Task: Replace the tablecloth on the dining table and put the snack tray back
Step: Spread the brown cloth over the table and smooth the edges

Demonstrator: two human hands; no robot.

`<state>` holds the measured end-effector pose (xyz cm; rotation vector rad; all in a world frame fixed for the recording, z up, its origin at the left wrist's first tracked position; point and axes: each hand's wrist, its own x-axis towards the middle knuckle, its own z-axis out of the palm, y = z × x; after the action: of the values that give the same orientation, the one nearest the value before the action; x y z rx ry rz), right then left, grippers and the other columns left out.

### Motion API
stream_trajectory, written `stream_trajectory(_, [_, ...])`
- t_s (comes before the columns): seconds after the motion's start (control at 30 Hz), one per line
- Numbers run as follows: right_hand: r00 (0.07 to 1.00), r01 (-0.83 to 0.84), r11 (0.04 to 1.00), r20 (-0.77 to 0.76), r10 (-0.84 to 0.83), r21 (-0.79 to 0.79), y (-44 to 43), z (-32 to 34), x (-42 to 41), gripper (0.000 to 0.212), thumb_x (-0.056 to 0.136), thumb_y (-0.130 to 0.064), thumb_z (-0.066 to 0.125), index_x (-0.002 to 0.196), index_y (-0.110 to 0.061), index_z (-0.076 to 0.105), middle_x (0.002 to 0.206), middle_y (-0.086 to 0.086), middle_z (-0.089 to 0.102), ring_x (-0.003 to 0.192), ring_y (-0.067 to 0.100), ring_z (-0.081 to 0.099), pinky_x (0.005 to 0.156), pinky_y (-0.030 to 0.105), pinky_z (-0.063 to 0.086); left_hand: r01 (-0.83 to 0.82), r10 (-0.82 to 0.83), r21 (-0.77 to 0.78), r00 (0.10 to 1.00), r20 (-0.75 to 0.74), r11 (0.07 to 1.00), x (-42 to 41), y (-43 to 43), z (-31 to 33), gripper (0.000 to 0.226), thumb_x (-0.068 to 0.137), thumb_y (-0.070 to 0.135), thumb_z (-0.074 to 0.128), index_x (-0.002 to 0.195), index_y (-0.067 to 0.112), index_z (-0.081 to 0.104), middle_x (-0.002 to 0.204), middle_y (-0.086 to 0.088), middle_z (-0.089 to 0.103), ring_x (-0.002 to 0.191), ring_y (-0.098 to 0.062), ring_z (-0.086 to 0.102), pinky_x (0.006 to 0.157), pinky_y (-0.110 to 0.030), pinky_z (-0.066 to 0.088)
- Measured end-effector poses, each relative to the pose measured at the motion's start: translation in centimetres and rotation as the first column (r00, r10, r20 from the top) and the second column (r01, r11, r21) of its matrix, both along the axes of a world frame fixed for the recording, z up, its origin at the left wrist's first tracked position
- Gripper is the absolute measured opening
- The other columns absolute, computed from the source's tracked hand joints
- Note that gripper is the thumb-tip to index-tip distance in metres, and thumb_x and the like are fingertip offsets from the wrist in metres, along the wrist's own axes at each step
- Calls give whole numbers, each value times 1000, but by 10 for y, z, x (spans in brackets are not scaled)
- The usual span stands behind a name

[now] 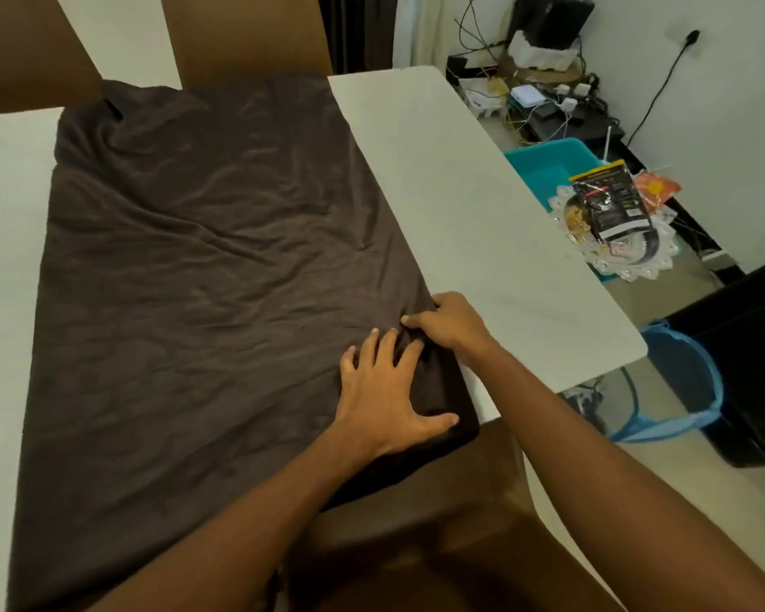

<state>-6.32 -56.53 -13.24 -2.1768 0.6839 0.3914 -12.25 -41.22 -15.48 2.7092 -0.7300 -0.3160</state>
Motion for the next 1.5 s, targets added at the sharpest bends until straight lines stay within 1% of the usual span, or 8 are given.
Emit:
stream_trajectory(0.17, [990, -60, 991, 133, 45, 115, 4, 29, 0, 12, 88, -17, 67, 100, -17, 66, 100, 2, 70, 93, 24, 68, 88, 41, 57, -39, 38, -14, 996, -82, 999, -42, -2, 5, 128, 67, 74, 67, 149, 44, -27, 163, -4, -22, 152, -30, -9, 117, -63, -2])
stream_trajectory(0.3, [991, -70, 975, 129, 43, 210, 10, 47, -4, 8, 95, -14, 60, 101, -13, 65, 92, 2, 68, 81, 19, 65, 67, 31, 56, -118, 106, -113, 989, -104, 987, -56, -1, 16, 111, 80, 53, 67, 154, 39, -14, 166, -5, -8, 151, -31, 11, 121, -58, 11])
stream_trajectory(0.5, [999, -24, 855, 37, 6, 517, 12, 45, -32, 35, 95, -40, 65, 119, -15, 67, 111, 2, 74, 97, 19, 71, 86, 35, 59, -234, 129, -346, 945, -302, 909, -49, 21, 18, 96, 86, 49, 66, 159, 32, 5, 163, 0, 22, 147, -20, 29, 118, -45, 31])
stream_trajectory(0.93, [962, -233, 969, 166, 219, 77, -2, 26, -107, 34, 95, -24, 62, 128, -20, 62, 116, -2, 68, 103, 22, 66, 94, 40, 55, -407, 260, -219, 831, -492, 887, -49, -11, 36, 133, 60, 63, 83, 157, 34, -3, 166, -1, 11, 152, -24, 13, 121, -60, 7])
stream_trajectory(1.07, [970, -163, 937, 222, 96, 309, 15, 46, -97, 19, 99, -22, 58, 110, -12, 69, 104, 4, 74, 96, 20, 70, 91, 42, 58, -504, 400, -163, 811, -427, 848, -60, -18, 48, 126, 63, 61, 81, 156, 36, -1, 161, -3, 20, 144, -28, 31, 111, -55, 36])
stream_trajectory(1.2, [997, 6, 755, 50, -51, 656, 29, 60, -94, 26, 102, -34, 57, 111, -11, 67, 98, 11, 71, 81, 19, 69, 80, 37, 61, -537, 462, -272, 836, -295, 798, -60, -1, 69, 72, 85, 14, 63, 150, 24, 35, 138, -5, 52, 125, -26, 53, 101, -38, 44])
stream_trajectory(1.37, [993, 66, 980, 113, -45, -189, 22, 15, -112, 65, 89, -54, 68, 142, -22, 48, 138, 9, 52, 124, 31, 53, 98, 46, 51, -665, 528, -331, 739, -418, 670, -45, 44, 77, 64, 84, -4, 43, 140, 27, 55, 133, 0, 62, 123, -23, 56, 96, -27, 42])
stream_trajectory(1.5, [999, -26, 970, 13, 30, -242, 39, -3, -115, 89, 76, -62, 76, 145, -23, 35, 134, 10, 52, 122, 35, 55, 98, 51, 51, -474, 403, -313, 875, -267, 823, -44, 64, 68, 76, 82, -5, 44, 150, 30, 41, 143, -4, 53, 129, -24, 51, 108, -35, 42])
